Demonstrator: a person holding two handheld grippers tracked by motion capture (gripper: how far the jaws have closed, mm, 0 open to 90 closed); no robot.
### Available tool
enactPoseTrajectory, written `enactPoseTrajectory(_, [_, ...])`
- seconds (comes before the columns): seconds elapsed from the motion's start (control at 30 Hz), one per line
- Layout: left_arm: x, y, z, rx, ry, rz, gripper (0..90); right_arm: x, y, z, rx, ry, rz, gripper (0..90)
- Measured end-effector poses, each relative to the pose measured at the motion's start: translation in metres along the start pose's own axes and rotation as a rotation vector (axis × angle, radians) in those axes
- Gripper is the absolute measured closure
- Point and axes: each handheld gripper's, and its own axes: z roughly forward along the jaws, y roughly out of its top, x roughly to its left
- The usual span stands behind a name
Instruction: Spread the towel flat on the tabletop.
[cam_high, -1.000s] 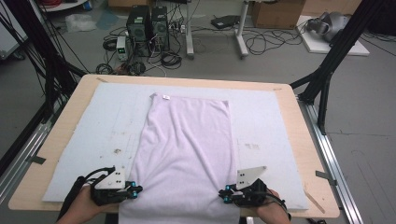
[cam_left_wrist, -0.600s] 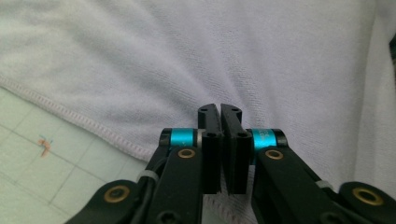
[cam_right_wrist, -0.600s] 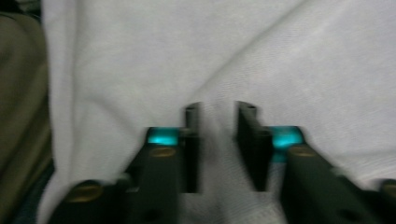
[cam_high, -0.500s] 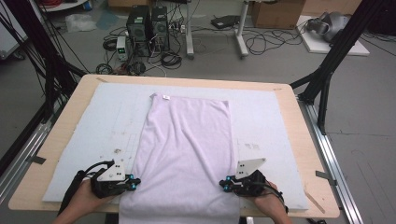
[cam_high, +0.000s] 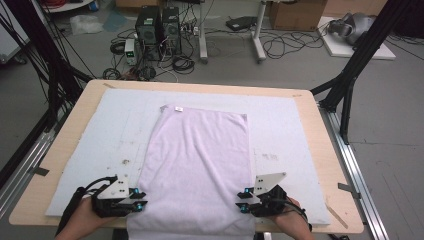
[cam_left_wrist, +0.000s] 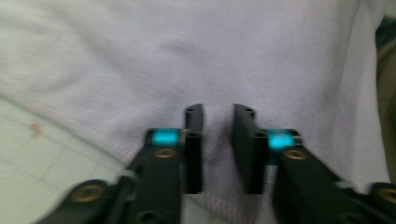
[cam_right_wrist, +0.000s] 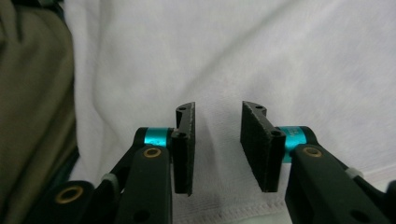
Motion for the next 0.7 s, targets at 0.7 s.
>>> enactPoseTrajectory(0.7, [-0.012,-0.007,-0.010,0.017,-0.001,0.012,89.1,0.005,-0.009,-0.004,-0.031,0.077,-0.004,89.5])
